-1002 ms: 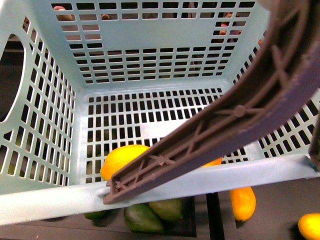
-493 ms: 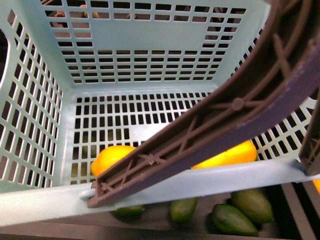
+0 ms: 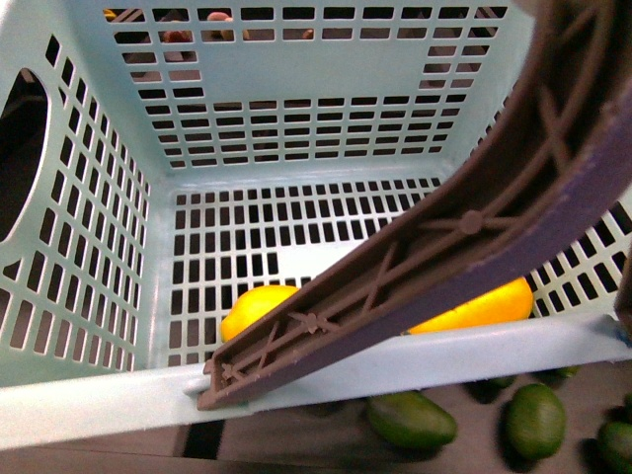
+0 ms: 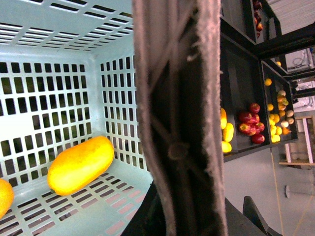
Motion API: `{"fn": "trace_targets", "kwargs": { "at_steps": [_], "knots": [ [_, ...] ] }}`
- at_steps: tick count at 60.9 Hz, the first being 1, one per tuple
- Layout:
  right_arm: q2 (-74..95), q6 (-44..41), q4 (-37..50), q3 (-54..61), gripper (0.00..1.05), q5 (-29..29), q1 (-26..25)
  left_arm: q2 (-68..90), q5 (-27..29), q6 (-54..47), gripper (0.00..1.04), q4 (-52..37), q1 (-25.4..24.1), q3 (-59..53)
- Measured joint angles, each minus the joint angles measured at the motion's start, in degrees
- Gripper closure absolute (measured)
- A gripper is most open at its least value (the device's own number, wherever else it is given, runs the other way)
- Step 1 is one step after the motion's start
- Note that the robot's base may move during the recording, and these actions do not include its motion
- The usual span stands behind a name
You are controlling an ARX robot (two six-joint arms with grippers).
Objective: Pick lemon and mango into basket
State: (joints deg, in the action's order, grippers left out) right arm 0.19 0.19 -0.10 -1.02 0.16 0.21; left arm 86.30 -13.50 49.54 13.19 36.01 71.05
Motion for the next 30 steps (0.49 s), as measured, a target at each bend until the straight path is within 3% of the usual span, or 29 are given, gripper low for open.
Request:
{"fn": "trace_targets", "kwargs": {
  "at_steps": [30],
  "knots": [
    [0.00, 0.00, 0.02, 0.02, 0.09, -0.50, -0.13, -0.13, 2.14, -0.96, 1.00, 0.00, -0.98, 0.00]
  ]
}}
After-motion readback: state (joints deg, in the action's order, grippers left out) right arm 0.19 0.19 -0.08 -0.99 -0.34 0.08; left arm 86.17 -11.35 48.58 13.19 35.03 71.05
